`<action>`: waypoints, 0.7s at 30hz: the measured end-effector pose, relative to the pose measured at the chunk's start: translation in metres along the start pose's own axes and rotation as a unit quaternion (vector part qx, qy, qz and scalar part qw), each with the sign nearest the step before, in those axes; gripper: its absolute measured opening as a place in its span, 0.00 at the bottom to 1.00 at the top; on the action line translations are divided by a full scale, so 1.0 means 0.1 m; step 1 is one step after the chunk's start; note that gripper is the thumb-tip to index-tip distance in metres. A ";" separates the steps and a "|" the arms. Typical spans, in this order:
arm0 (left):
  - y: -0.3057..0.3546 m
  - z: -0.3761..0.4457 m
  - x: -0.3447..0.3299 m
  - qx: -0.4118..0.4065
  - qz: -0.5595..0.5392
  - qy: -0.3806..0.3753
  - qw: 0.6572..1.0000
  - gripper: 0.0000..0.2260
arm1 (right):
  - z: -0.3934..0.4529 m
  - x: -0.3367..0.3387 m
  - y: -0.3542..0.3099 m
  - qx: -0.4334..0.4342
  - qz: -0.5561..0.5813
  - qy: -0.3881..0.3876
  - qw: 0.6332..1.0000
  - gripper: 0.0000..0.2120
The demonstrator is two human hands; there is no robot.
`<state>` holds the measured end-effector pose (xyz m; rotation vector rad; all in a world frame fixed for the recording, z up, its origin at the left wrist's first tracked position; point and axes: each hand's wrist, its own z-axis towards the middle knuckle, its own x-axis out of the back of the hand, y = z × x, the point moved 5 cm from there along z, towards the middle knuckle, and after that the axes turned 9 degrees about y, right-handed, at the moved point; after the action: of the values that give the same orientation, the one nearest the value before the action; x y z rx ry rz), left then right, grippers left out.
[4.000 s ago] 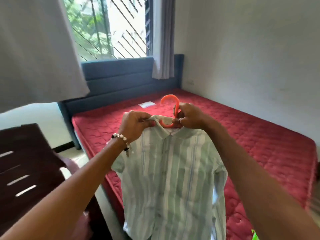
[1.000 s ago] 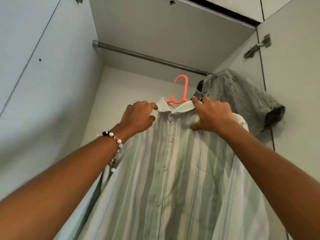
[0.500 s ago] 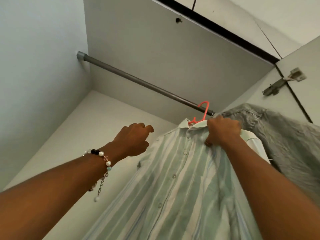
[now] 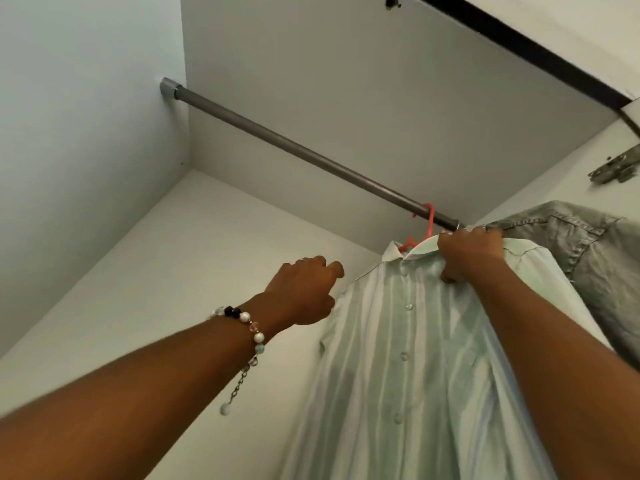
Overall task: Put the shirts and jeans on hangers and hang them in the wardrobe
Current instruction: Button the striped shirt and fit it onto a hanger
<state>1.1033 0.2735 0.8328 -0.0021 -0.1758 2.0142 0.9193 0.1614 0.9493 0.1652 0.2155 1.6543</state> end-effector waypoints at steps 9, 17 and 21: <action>0.46 -0.32 0.07 -0.003 -0.057 -0.066 0.996 0.24 | -0.50 0.39 0.30 0.033 0.025 0.042 0.998 0.23; 0.90 -1.02 0.64 -0.037 -0.099 -0.161 0.981 0.24 | -1.70 0.98 0.86 -0.180 0.473 0.001 0.863 0.34; 1.11 -1.52 1.00 -0.018 -0.164 -0.200 0.966 0.24 | -2.46 1.19 0.93 -0.241 0.517 -0.106 0.815 0.36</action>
<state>0.9727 0.3345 0.6767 0.3884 -0.4405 1.6598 0.7599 0.2613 0.7303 0.0726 -0.5836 2.6889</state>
